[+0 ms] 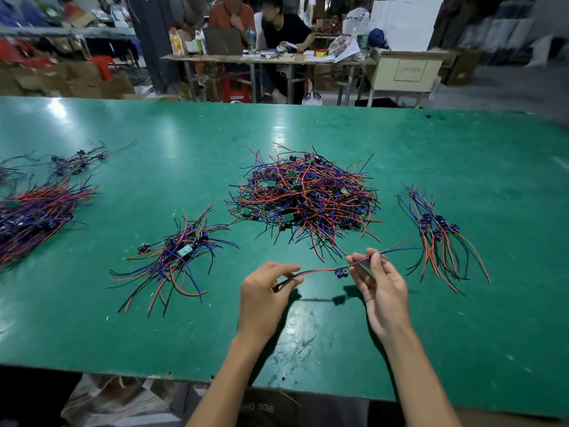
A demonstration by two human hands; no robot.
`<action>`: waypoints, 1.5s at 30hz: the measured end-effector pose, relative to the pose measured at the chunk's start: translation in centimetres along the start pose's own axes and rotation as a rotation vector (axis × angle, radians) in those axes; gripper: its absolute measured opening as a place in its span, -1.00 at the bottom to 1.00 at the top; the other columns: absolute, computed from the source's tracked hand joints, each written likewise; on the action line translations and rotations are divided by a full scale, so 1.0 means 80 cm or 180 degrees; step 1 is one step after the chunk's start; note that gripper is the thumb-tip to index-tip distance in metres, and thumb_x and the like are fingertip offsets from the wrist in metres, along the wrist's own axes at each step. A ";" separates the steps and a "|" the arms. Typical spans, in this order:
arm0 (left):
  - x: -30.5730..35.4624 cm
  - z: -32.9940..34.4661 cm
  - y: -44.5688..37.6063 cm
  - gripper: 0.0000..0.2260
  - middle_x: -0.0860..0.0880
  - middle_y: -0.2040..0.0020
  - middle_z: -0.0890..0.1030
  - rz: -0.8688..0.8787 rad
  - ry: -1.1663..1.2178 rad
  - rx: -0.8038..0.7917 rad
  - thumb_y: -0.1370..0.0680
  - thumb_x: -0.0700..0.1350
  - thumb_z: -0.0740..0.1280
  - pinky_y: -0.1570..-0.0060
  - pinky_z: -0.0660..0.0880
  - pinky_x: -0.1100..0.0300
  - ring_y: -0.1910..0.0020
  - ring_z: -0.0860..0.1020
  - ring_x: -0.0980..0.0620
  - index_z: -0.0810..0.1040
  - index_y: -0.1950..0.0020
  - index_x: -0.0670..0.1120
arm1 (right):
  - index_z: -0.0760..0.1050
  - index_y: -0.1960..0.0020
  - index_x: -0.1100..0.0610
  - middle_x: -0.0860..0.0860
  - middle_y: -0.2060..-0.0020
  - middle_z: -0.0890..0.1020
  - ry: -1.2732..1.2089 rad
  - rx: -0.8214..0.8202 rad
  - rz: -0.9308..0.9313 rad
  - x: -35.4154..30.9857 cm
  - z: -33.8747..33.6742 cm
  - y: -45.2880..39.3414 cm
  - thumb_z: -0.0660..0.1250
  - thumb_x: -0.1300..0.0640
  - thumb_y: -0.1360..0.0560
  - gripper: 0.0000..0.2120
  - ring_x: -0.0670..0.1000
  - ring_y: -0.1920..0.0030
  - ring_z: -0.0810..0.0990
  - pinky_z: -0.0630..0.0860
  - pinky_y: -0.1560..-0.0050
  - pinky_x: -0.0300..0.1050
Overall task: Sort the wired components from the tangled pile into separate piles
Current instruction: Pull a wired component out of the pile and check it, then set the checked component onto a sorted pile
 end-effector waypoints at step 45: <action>-0.030 0.042 -0.005 -0.71 0.02 0.30 0.71 -0.1150 0.0892 -0.0444 -0.66 0.08 0.27 0.34 0.50 0.28 0.36 0.69 0.07 0.72 0.11 0.03 | 0.48 0.19 0.02 -0.15 0.27 0.51 0.4084 -0.0491 -0.3358 -0.050 0.078 0.037 0.42 0.04 -0.55 -0.82 -0.14 0.24 0.41 0.37 0.23 -0.23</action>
Point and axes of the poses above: each hand's wrist, its own y-axis away from the middle knuckle, its own z-axis out of the palm, x = y × z, the point moved 10 cm from there along -y, towards the middle knuckle
